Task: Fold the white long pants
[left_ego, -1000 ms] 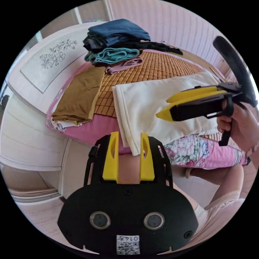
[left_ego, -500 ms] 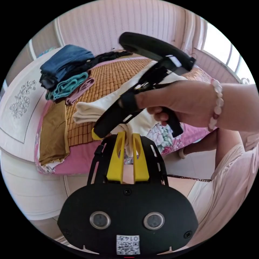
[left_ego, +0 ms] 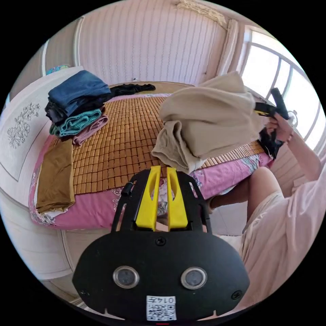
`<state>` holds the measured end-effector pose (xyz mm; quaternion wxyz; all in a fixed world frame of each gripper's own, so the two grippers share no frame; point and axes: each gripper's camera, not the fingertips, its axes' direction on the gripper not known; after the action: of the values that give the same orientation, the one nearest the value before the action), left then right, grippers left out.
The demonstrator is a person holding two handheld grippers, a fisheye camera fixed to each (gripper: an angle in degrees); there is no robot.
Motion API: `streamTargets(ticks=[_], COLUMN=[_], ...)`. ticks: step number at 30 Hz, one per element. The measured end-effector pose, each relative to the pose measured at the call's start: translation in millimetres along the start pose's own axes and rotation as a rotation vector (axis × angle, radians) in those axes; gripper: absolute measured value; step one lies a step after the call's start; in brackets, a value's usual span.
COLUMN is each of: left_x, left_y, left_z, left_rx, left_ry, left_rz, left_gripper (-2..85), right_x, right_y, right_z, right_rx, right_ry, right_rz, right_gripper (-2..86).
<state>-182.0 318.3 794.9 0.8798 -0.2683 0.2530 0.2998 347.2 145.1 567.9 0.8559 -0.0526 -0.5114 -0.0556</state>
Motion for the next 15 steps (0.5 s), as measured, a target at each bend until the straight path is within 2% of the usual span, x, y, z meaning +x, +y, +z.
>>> streamTargets(ticks=[2,4,8,12,15], left_x=[-19,-23,-23,-25,-35], left_y=[-19,-37,-79,-102,-113], left_z=[24,45,99,142,143], left_rx=[-0.037,-0.028,-0.088,-0.302,-0.375], left_ry=[0.075,0.126,0.073,0.009,0.083], left_rz=[-0.102,-0.137,-0.161,-0.149,-0.131], left_gripper=[6.5,9.7,13.6,10.9,4.3], right_x=[1,-1,-4,-9,-13], right_y=[18,33,66,86,84], right_z=[-76,-116,-174,-205,-228], right_rx=[0.089,0.119,0.195,0.261,0.301], right_ry=[0.151,0.269,0.370,0.380,0.387], right_rz=[0.029,0.055,0.148,0.201,0.200], right_gripper=[4.6,4.6,4.8,4.9,4.9])
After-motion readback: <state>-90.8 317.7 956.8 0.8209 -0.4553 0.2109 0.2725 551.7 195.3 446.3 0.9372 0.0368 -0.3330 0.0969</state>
